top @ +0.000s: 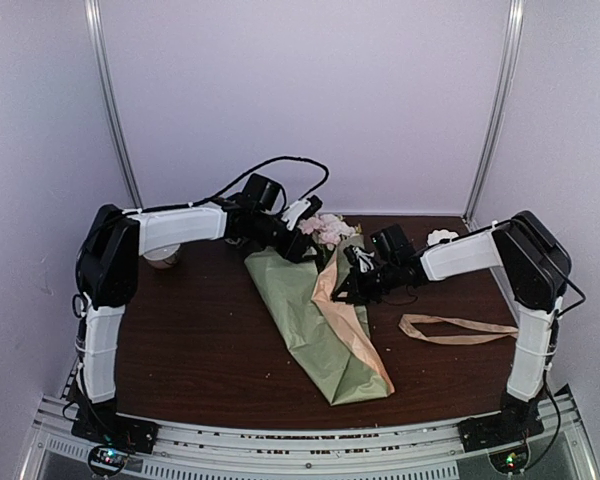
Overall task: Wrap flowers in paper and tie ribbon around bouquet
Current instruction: Fold the two-thirds-folded wrapping paper at the center of the board.
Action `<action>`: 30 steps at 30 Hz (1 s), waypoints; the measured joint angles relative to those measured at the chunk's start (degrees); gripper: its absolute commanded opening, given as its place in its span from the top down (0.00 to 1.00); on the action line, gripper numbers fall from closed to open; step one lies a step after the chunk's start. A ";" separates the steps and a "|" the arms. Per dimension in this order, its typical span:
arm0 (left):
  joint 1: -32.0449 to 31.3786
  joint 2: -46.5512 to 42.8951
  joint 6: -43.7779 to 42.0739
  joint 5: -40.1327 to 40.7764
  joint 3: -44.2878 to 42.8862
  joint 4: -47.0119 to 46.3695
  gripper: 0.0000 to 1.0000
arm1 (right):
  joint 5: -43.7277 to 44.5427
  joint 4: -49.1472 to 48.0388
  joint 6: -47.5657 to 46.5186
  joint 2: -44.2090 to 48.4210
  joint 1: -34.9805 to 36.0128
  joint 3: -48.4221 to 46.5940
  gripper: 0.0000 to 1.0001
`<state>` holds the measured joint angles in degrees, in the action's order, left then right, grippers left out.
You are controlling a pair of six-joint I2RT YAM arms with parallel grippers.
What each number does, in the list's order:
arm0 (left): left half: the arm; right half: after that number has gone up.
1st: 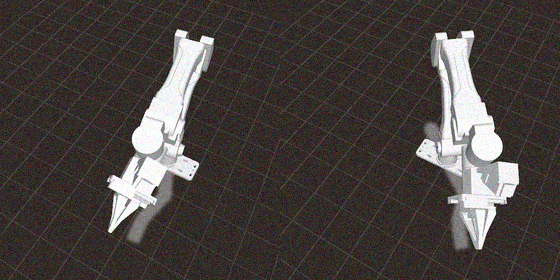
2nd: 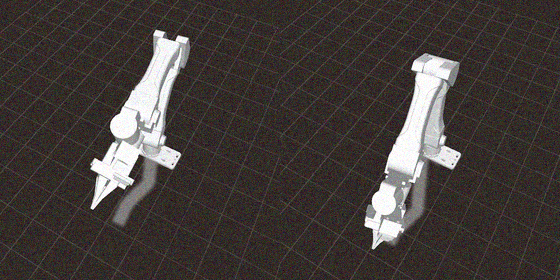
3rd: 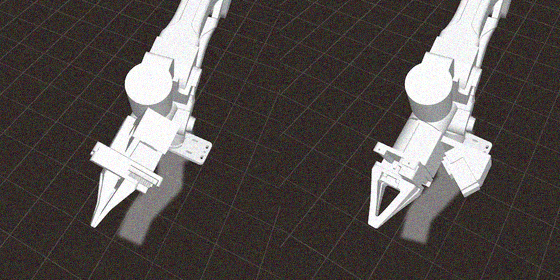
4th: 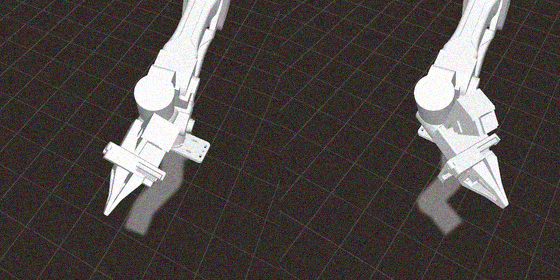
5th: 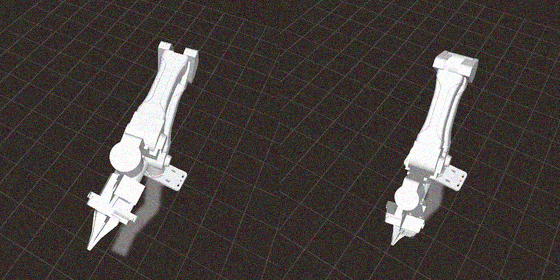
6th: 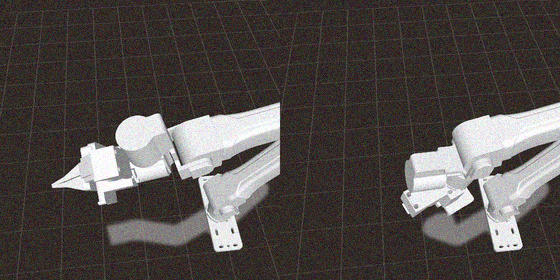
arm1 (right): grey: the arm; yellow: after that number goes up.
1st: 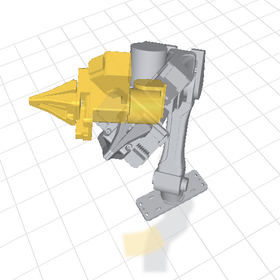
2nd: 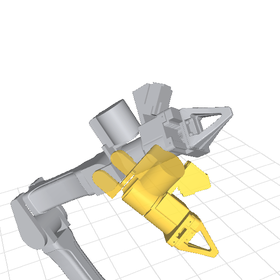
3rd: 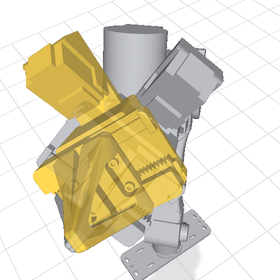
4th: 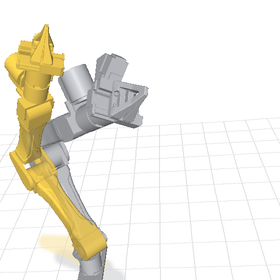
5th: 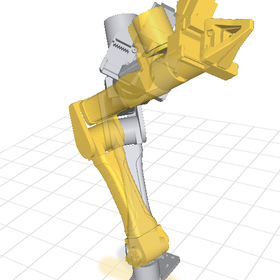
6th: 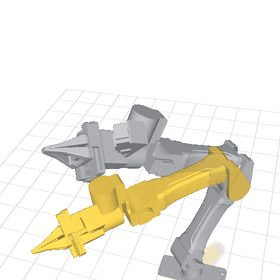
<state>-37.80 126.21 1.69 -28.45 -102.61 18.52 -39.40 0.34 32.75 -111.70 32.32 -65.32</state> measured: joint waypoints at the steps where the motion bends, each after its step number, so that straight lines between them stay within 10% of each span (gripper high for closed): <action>1: 0.02 -1.22 -0.04 0.00 0.26 0.17 0.39 | 0.44 0.07 0.07 -0.31 -0.07 0.00 1.00; 9: 2.03 -18.12 0.31 6.62 15.56 0.55 0.24 | 2.01 1.29 0.02 -0.55 -0.04 -0.83 1.00; 18: 8.48 -13.57 -2.49 16.96 19.54 0.74 0.24 | 2.91 5.33 -2.14 -0.52 0.79 -3.15 1.00; 30: 7.96 -4.81 -7.91 7.45 9.25 1.40 0.90 | 4.48 11.87 -4.52 2.45 1.77 -6.84 1.00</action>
<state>-29.85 121.40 -6.22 -20.99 -93.36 19.92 -34.92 12.21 28.23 -109.25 34.09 -72.16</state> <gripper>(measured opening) 0.268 0.007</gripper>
